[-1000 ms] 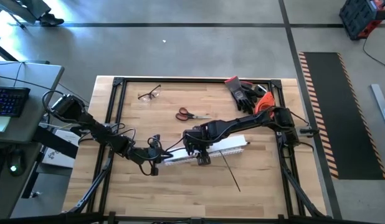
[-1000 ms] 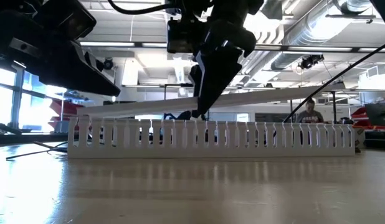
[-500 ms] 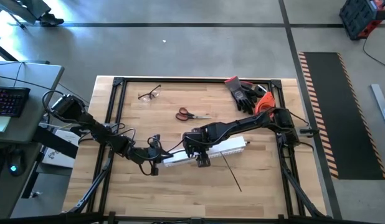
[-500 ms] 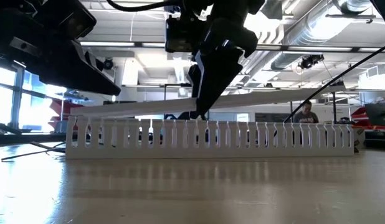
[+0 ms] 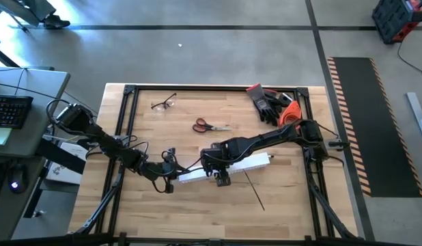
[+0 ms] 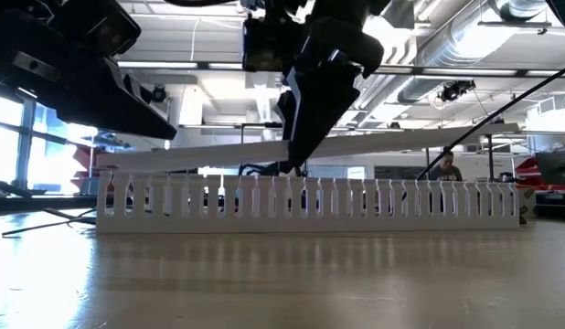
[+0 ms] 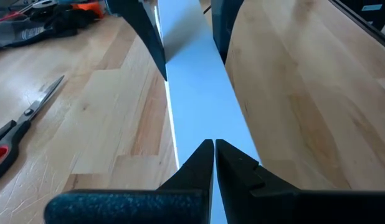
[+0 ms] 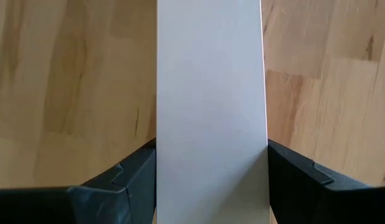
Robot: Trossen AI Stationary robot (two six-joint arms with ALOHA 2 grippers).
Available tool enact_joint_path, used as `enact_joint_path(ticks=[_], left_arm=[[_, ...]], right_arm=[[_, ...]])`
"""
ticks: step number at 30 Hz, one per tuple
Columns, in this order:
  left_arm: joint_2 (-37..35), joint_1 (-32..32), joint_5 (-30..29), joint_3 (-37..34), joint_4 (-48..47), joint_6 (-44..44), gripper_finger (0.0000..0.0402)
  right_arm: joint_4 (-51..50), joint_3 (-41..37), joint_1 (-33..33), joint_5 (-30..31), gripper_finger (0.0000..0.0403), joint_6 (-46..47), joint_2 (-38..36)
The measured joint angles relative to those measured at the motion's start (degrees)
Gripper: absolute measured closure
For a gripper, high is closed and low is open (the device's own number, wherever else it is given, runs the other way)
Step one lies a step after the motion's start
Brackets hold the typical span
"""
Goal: Ziptie cables
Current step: Close the white cable duct lid
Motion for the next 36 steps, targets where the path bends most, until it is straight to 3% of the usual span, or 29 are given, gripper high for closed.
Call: enact_joint_path(ticks=[28,36], left_arm=[[0.0,-0.04,-0.05,0.0,0.0,-0.61,0.0402],[0.0,-0.04,0.0,0.0,0.02,-0.66,0.0402]], right_arm=[[0.8,-0.32,0.24,0.81,0.0185,-1.75,1.05],[-5.65,3.18,0.04,0.97,0.0185,-1.97,0.74]])
